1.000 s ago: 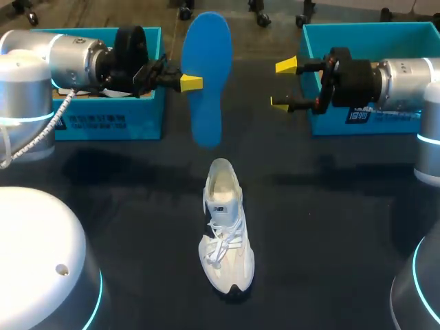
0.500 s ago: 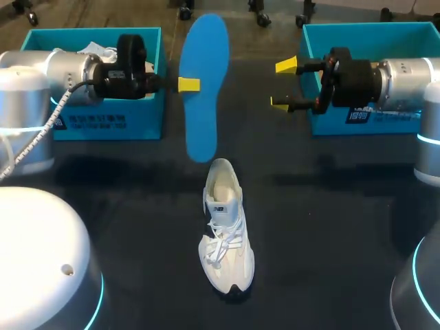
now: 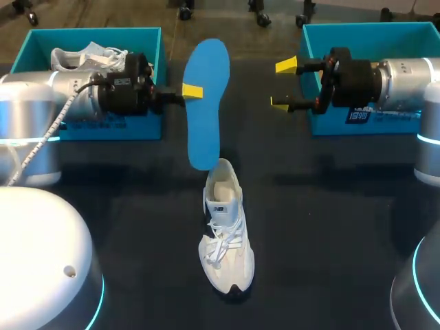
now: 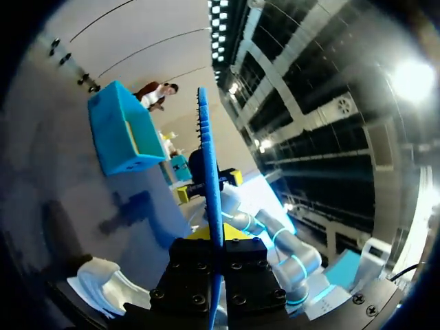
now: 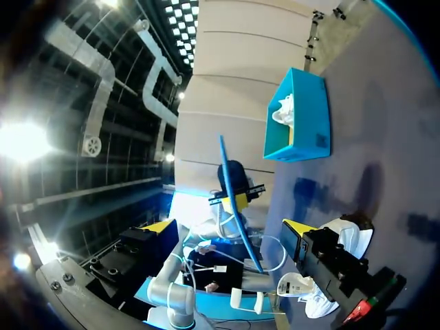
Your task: Take the shoe out of the shoebox, open the shoe tongue, remove and reinsert the insole, then place the shoe into the shoebox
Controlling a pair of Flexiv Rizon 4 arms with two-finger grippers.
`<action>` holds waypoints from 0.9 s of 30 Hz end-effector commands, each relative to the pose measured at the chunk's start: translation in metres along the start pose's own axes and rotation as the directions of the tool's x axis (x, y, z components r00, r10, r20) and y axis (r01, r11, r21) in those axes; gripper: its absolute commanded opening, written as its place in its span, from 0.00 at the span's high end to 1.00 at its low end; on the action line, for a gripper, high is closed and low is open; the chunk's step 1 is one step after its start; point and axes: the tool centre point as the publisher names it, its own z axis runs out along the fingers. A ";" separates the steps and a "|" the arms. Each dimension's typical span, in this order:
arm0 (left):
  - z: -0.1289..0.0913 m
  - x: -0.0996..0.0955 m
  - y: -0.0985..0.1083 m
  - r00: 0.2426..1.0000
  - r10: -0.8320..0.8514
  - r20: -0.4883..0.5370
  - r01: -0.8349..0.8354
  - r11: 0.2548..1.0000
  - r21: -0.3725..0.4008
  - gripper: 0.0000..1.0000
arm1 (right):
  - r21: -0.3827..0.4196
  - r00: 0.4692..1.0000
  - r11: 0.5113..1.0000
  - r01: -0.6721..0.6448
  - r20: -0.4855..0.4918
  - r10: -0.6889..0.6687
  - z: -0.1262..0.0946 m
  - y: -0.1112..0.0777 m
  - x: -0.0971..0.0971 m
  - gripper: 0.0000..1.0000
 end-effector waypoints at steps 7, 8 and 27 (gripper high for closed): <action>0.008 -0.015 -0.002 0.972 -0.231 0.041 0.229 0.972 0.060 1.00 | 0.039 0.981 0.999 -0.020 0.193 0.012 0.002 0.001 0.014 0.00; 0.009 -0.017 -0.002 0.973 -0.227 0.042 0.224 0.973 0.055 1.00 | 0.047 0.972 0.998 -0.032 0.235 0.020 0.003 0.002 0.017 0.00; 0.022 -0.036 -0.011 0.939 -0.339 0.054 0.334 0.938 0.087 1.00 | 0.079 0.629 0.987 -0.139 0.777 0.027 0.049 -0.008 0.072 0.00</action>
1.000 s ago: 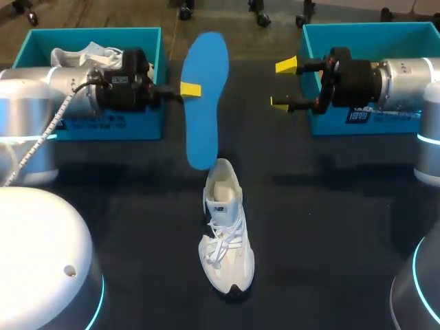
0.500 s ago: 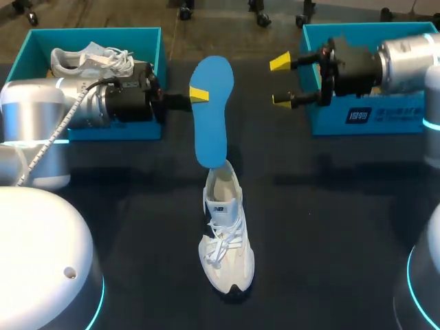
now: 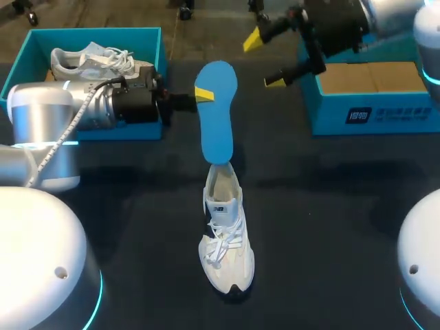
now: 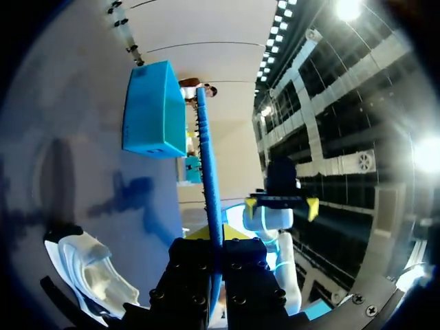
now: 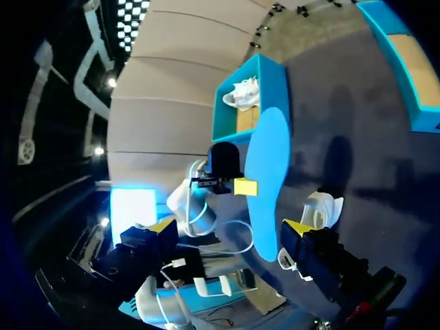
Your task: Take the shoe out of the shoebox, open the shoe tongue, remove and reinsert the insole, then place the shoe into the shoebox
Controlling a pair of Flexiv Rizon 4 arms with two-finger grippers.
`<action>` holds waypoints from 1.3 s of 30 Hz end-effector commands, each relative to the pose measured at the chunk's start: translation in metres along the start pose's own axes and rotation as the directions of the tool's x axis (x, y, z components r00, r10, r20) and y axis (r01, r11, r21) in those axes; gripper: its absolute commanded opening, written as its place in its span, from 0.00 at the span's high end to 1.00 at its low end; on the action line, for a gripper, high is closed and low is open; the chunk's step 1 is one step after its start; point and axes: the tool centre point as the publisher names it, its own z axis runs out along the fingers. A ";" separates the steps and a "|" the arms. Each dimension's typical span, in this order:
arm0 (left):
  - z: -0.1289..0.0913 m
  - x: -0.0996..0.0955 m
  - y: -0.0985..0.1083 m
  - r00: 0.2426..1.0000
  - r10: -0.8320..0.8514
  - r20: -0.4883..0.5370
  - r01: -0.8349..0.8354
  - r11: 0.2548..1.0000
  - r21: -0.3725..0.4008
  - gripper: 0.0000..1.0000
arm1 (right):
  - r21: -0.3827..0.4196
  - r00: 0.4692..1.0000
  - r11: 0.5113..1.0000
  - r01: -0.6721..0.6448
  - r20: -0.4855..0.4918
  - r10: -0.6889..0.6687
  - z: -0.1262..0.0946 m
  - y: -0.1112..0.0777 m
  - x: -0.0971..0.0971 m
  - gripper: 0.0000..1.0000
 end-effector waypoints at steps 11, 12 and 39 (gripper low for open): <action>0.007 -0.012 -0.011 0.994 -0.106 0.028 0.105 0.994 0.024 1.00 | 0.005 0.786 0.995 -0.103 0.613 0.078 0.018 -0.012 0.046 0.00; 0.007 -0.012 -0.011 0.994 -0.106 0.028 0.105 0.994 0.024 1.00 | -0.001 0.765 0.993 -0.114 0.638 0.089 0.021 -0.013 0.049 0.00; 0.007 -0.012 -0.011 0.994 -0.106 0.028 0.105 0.994 0.024 1.00 | -0.085 0.530 0.989 -0.121 0.837 0.137 0.071 -0.039 0.062 0.00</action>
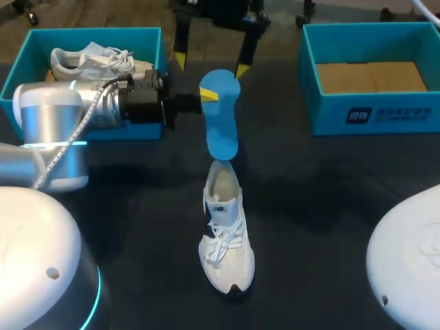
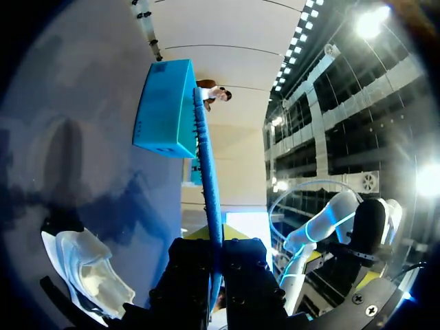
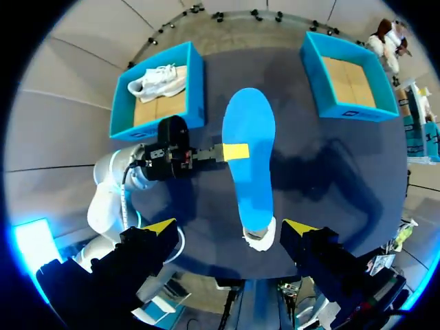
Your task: Take the shoe out of the shoebox, open the shoe tongue, remove and reinsert the insole, then place the shoe into the shoebox
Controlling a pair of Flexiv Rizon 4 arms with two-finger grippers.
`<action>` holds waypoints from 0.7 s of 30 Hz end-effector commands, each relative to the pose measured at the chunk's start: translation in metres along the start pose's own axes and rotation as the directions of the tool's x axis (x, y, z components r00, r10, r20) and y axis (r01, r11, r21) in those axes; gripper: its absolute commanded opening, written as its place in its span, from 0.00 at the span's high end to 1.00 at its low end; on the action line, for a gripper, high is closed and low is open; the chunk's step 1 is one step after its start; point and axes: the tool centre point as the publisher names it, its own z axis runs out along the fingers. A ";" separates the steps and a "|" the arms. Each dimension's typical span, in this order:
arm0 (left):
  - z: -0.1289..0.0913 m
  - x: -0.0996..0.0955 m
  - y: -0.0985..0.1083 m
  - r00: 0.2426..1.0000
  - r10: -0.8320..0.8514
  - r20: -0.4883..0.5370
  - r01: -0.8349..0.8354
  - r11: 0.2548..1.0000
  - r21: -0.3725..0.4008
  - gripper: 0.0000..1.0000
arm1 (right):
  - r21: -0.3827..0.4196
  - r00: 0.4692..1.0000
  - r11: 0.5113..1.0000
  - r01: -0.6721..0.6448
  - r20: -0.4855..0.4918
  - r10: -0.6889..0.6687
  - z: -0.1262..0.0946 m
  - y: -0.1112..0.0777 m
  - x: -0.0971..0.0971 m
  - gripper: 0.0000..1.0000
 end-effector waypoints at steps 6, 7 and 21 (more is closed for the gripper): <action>0.000 0.000 0.000 1.000 0.000 0.002 0.000 1.000 -0.001 1.00 | -0.029 0.999 1.000 -0.002 0.047 0.003 0.005 -0.008 0.008 0.00; 0.000 0.000 0.000 1.000 0.000 0.002 0.000 1.000 -0.001 1.00 | -0.029 1.000 1.000 -0.003 0.027 0.004 0.005 -0.007 0.006 0.00; 0.000 0.000 0.000 1.000 0.000 0.002 0.000 1.000 -0.001 1.00 | 0.001 0.927 1.000 -0.004 -0.376 0.004 0.003 0.008 -0.035 0.00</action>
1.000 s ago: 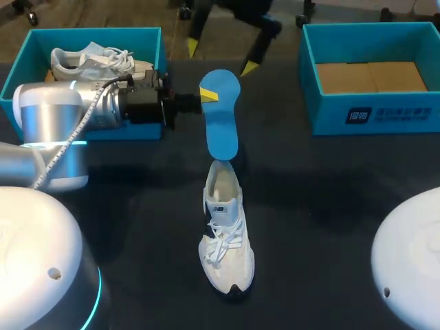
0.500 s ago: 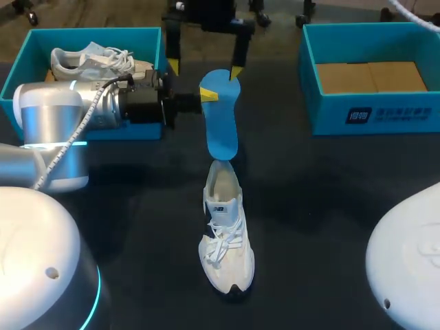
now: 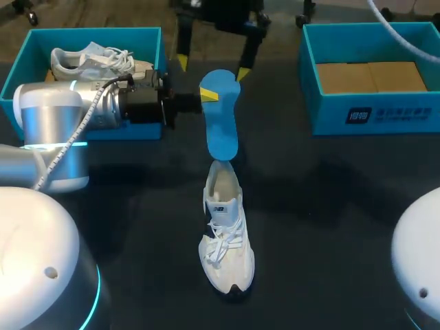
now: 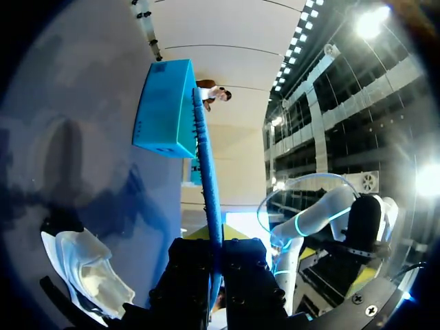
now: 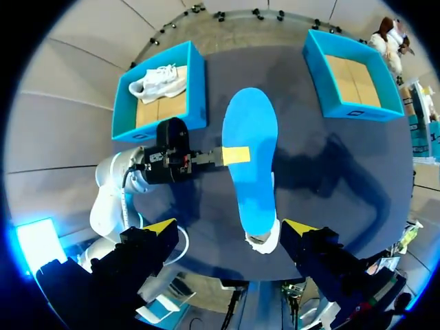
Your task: Take the shoe out of the shoebox, open the shoe tongue, remove and reinsert the insole, then place the shoe into the shoebox
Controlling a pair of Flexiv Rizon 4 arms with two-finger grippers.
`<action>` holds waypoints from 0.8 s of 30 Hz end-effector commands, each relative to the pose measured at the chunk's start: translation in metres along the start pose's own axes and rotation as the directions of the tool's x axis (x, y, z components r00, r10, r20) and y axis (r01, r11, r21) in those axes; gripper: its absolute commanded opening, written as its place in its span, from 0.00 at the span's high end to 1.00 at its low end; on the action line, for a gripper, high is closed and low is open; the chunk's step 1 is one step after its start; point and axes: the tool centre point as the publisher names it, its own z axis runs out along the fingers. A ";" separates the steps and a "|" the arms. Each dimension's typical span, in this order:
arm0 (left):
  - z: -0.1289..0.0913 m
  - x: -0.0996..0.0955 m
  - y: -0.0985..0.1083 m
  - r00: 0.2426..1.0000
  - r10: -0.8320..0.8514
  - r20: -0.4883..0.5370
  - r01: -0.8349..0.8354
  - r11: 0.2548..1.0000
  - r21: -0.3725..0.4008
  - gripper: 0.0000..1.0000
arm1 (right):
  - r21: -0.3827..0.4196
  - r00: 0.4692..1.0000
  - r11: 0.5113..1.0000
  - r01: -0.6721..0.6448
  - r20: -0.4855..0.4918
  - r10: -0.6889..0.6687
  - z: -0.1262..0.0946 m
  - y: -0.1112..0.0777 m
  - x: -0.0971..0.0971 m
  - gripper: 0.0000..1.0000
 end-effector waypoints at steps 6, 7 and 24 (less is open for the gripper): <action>0.000 0.000 0.000 1.000 0.000 0.002 0.000 1.000 -0.001 1.00 | -0.027 0.898 1.000 0.010 -0.440 -0.021 -0.012 0.001 -0.041 0.00; 0.000 0.000 0.000 1.000 0.000 0.002 0.000 1.000 -0.001 1.00 | -0.024 0.890 1.000 0.010 -0.456 -0.020 -0.013 0.002 -0.043 0.00; 0.000 0.000 0.000 1.000 0.000 0.002 0.000 1.000 -0.001 1.00 | 0.065 0.679 0.996 0.057 -0.734 0.009 0.002 0.016 -0.089 0.00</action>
